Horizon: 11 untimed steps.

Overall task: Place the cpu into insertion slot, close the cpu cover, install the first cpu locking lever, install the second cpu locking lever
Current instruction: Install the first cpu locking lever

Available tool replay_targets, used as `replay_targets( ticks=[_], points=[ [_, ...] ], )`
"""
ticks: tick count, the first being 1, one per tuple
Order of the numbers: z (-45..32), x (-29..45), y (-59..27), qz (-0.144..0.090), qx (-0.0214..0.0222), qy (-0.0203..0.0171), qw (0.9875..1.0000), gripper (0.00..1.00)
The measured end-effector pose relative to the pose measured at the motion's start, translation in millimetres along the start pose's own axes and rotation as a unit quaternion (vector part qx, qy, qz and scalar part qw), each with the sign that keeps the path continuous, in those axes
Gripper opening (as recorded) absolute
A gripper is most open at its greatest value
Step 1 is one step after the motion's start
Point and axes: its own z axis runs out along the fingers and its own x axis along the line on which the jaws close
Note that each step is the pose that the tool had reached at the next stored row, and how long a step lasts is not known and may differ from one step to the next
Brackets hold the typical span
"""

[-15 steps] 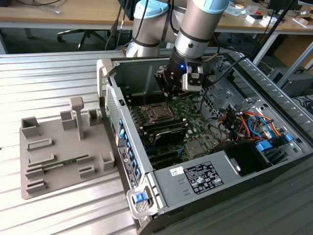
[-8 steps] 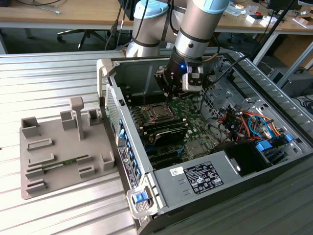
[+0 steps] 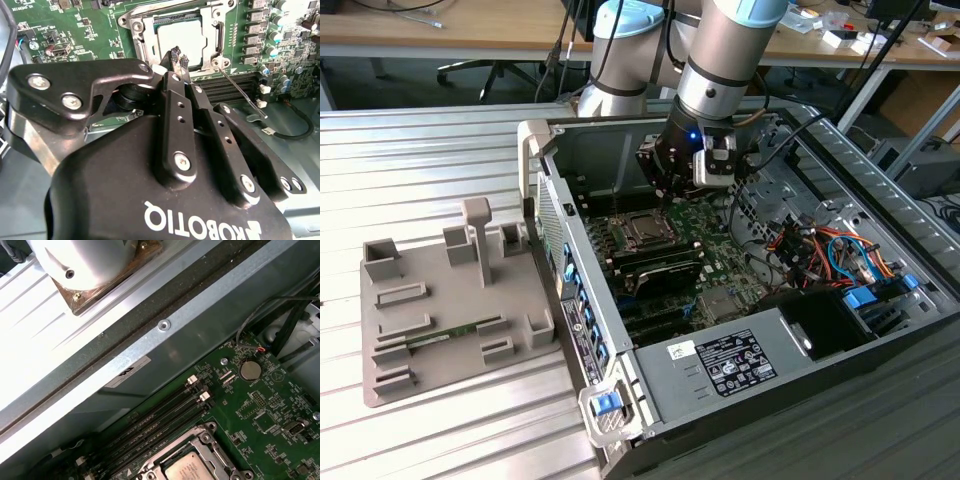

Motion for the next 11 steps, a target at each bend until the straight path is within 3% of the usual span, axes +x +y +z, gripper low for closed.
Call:
replay_targets(
  ticks=[11],
  points=[
    [0.0, 0.0, 0.0, -0.010, 0.0003, -0.0003, 0.9999, 0.10]
  ],
)
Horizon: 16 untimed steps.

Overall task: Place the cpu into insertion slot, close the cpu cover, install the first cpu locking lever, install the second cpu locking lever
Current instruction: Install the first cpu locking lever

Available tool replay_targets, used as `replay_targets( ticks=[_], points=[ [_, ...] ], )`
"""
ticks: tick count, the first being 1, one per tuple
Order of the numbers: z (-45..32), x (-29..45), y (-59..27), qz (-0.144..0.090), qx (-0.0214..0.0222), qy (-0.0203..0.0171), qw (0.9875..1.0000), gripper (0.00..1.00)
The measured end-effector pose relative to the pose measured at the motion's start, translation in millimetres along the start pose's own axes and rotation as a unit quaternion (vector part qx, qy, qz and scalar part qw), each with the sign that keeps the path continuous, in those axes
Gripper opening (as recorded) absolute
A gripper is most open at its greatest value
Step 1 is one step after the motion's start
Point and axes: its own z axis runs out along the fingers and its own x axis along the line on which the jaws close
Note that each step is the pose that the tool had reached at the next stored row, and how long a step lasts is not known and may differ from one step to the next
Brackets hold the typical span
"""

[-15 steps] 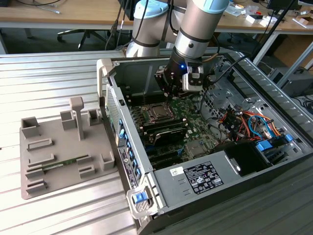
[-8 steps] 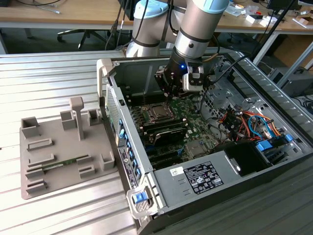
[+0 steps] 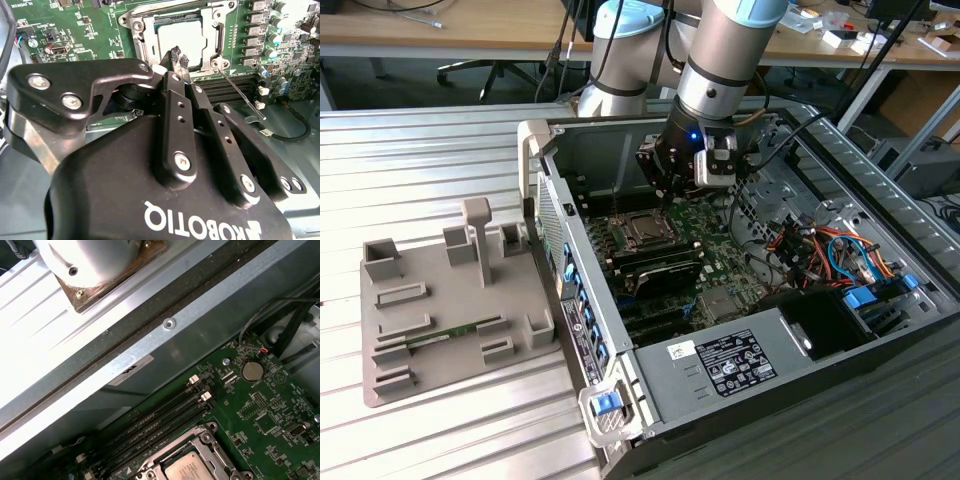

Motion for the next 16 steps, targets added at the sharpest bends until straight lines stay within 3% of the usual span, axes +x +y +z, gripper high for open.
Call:
replay_targets(
  ticks=[16],
  points=[
    [0.0, 0.0, 0.0, -0.015, 0.0004, -0.0004, 0.9999, 0.10]
  ],
)
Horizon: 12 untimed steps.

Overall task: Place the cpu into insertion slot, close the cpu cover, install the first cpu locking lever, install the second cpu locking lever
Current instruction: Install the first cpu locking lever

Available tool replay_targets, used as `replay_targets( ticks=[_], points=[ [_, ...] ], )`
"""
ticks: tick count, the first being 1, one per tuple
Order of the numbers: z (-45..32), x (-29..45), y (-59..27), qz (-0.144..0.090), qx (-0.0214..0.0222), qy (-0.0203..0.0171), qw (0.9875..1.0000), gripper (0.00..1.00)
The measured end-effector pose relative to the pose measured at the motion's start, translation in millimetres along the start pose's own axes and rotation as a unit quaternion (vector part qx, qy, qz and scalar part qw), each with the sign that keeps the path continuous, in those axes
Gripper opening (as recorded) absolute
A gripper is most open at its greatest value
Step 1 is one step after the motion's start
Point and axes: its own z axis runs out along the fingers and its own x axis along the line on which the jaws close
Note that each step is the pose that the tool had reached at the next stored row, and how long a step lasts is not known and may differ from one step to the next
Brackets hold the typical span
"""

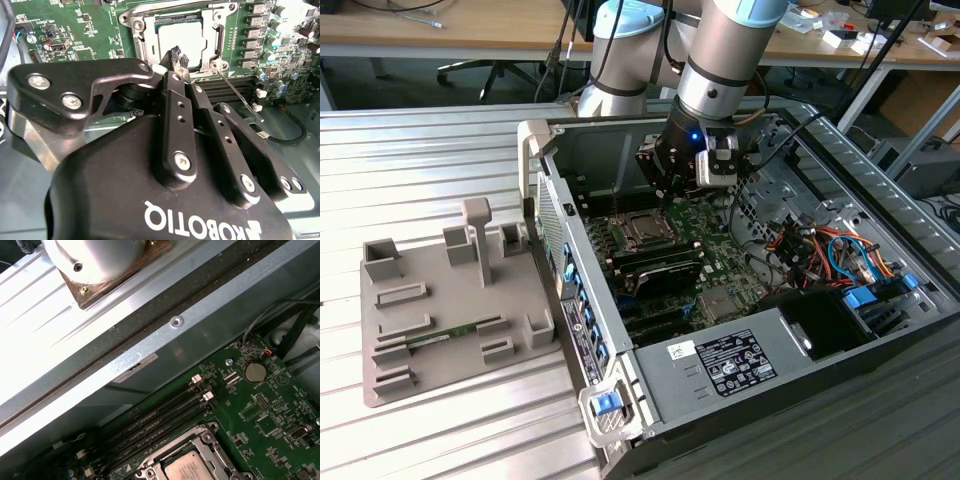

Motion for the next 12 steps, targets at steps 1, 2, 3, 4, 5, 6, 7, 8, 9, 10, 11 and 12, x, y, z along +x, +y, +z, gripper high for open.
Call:
replay_targets(
  ticks=[1, 2, 3, 4, 5, 6, 7, 8, 9, 10, 11, 12],
  points=[
    [0.0, 0.0, 0.0, -0.001, 0.0001, 0.0000, 1.0000, 0.10],
    [0.0, 0.0, 0.0, -0.002, 0.0000, 0.0000, 1.0000, 0.10],
    [0.0, 0.0, 0.0, -0.003, 0.0001, -0.0001, 1.0000, 0.10],
    [0.0, 0.0, 0.0, -0.004, 0.0001, -0.0001, 1.0000, 0.10],
    [0.0, 0.0, 0.0, -0.005, 0.0002, -0.0001, 1.0000, 0.10],
    [0.0, 0.0, 0.0, -0.005, 0.0002, -0.0001, 1.0000, 0.10],
    [0.0, 0.0, 0.0, -0.006, 0.0002, -0.0002, 1.0000, 0.10],
    [0.0, 0.0, 0.0, -0.007, 0.0002, -0.0002, 1.0000, 0.10],
    [0.0, 0.0, 0.0, -0.007, 0.0002, -0.0002, 1.0000, 0.10],
    [0.0, 0.0, 0.0, -0.008, 0.0003, -0.0002, 1.0000, 0.10],
    [0.0, 0.0, 0.0, -0.009, 0.0003, -0.0002, 1.0000, 0.10],
    [0.0, 0.0, 0.0, -0.010, 0.0003, -0.0003, 0.9999, 0.10]
  ],
)
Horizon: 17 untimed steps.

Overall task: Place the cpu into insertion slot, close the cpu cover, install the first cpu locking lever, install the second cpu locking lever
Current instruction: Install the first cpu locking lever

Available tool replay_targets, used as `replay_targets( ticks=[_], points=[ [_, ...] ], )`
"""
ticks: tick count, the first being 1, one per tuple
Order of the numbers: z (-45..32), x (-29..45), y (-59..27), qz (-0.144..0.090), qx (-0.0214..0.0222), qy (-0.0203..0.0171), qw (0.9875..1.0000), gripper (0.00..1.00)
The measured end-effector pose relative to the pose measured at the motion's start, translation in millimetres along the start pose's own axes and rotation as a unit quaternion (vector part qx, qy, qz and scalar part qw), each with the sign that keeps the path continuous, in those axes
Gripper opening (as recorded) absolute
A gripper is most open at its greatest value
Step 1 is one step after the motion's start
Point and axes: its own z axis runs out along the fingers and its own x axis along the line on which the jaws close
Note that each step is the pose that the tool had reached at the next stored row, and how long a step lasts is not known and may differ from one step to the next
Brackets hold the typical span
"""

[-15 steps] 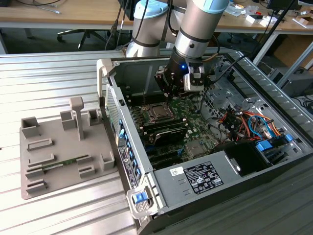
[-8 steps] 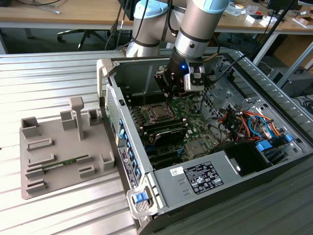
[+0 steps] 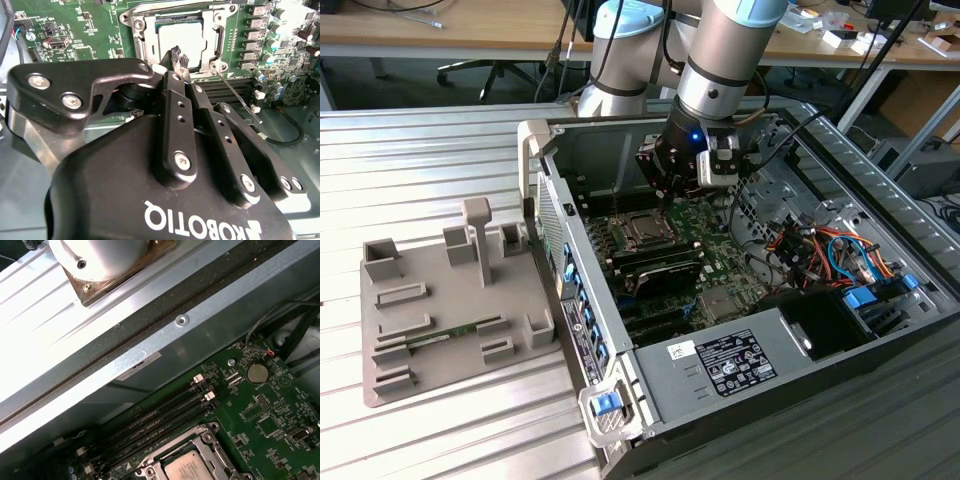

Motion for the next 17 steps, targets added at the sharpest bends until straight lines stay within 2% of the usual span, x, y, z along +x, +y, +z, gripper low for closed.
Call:
replay_targets(
  ticks=[17],
  points=[
    [0.0, 0.0, 0.0, -0.013, 0.0004, -0.0004, 0.9999, 0.10]
  ],
)
